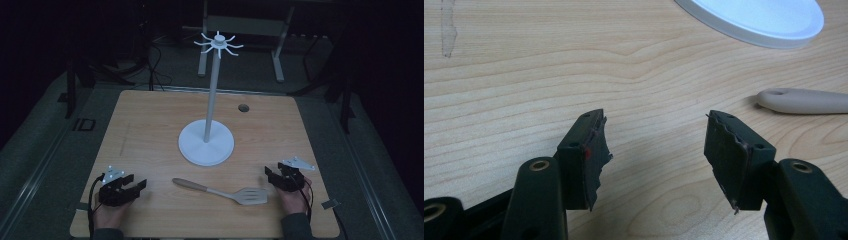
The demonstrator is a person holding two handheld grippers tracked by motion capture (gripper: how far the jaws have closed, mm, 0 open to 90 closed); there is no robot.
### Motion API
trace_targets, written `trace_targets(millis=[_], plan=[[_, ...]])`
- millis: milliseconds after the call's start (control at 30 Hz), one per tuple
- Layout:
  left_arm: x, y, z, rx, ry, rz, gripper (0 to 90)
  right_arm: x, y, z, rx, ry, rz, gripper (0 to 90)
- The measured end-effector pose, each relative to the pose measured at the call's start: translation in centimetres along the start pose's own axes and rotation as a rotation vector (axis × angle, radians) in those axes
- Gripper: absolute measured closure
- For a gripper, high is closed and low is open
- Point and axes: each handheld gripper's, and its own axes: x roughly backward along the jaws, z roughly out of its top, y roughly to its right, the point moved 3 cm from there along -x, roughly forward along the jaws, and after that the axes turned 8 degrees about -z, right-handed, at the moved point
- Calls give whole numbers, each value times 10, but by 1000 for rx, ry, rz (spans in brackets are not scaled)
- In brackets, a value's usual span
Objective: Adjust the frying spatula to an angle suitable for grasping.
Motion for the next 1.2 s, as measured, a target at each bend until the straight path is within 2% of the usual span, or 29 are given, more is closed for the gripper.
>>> trace_targets(millis=[67,133,167,200,233,267,467,533,567,600,833,967,1200], plan=[[0,0,0,-4,-4,-2,422,2,0,1,-1,11,1,391],[0,1,0,-11,-8,-4,422,6,-2,5,10,9,33,312],[0,2,0,-14,-7,-3,422,6,-2,5,10,9,33,312],[0,2,0,-17,-5,-3,422,8,-3,7,14,1,37,329],[0,2,0,-21,-5,-3,422,12,-6,11,47,5,29,359],[0,2,0,-23,-5,-4,422,12,-6,11,47,5,29,359],[0,2,0,-29,2,0,423,25,-20,24,128,17,87,449],[-1,3,0,-31,1,-3,424,28,-25,27,162,19,120,483],[-1,3,0,-31,1,-3,423,28,-25,27,162,19,120,483],[-1,4,1,-37,2,-4,423,31,-33,31,204,19,154,490],[-1,5,1,-41,2,-2,422,34,-56,42,330,19,203,533],[-2,6,0,-43,-6,-5,420,35,-73,44,381,13,258,561],[-3,6,0,-48,-7,-2,417,32,-98,45,467,-38,324,613]])
